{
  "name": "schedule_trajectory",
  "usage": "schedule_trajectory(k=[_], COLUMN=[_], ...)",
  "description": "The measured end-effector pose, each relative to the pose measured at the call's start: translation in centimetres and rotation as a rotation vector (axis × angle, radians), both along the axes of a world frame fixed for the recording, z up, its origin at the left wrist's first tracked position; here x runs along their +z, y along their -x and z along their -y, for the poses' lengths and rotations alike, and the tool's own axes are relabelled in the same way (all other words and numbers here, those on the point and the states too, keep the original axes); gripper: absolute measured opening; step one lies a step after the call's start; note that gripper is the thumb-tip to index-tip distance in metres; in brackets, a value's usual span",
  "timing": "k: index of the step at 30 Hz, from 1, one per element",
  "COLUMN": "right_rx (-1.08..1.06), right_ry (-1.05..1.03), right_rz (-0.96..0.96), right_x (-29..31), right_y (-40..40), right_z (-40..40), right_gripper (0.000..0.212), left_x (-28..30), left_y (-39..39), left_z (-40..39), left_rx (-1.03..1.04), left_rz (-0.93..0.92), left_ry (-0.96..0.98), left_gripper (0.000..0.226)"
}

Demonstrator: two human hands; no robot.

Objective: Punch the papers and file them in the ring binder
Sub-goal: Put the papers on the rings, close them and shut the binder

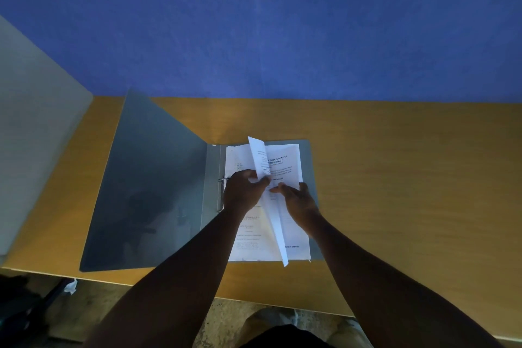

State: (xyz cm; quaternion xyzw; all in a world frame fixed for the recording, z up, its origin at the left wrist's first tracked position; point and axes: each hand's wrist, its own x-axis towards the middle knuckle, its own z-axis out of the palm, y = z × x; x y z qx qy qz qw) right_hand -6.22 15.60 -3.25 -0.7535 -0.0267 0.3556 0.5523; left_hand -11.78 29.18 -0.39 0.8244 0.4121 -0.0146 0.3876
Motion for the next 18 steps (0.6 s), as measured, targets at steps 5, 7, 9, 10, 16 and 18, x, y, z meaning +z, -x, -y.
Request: schedule_trajectory(k=[5, 7, 9, 10, 16, 18], right_rx=[0.049, 0.018, -0.014, -0.028, -0.208, -0.236], right_ry=[0.161, 0.201, 0.234, 0.259, 0.263, 0.273], right_rz=[0.02, 0.086, 0.1, 0.106, 0.041, 0.027], right_x=[-1.2, -1.5, -0.9, -0.6, -0.5, -0.6], right_y=[-0.7, -0.8, -0.8, -0.8, -0.6, -0.7], right_z=[0.4, 0.6, 0.8, 0.8, 0.2, 0.2], right_gripper=[0.038, 0.032, 0.038, 0.043, 0.061, 0.059], left_x=[0.1, 0.6, 1.3, 1.7, 3.1, 3.4], left_y=[0.6, 0.9, 1.1, 1.2, 1.9, 2.1], left_z=[-1.2, -1.9, -2.6, -3.0, -5.3, -5.7], left_rx=[0.107, 0.156, 0.199, 0.224, 0.351, 0.383], left_rz=[-0.053, -0.039, -0.058, -0.097, -0.145, -0.117], left_ry=[-0.1, -0.158, -0.226, -0.265, -0.273, -0.284], left_gripper=[0.038, 0.036, 0.037, 0.039, 0.04, 0.04])
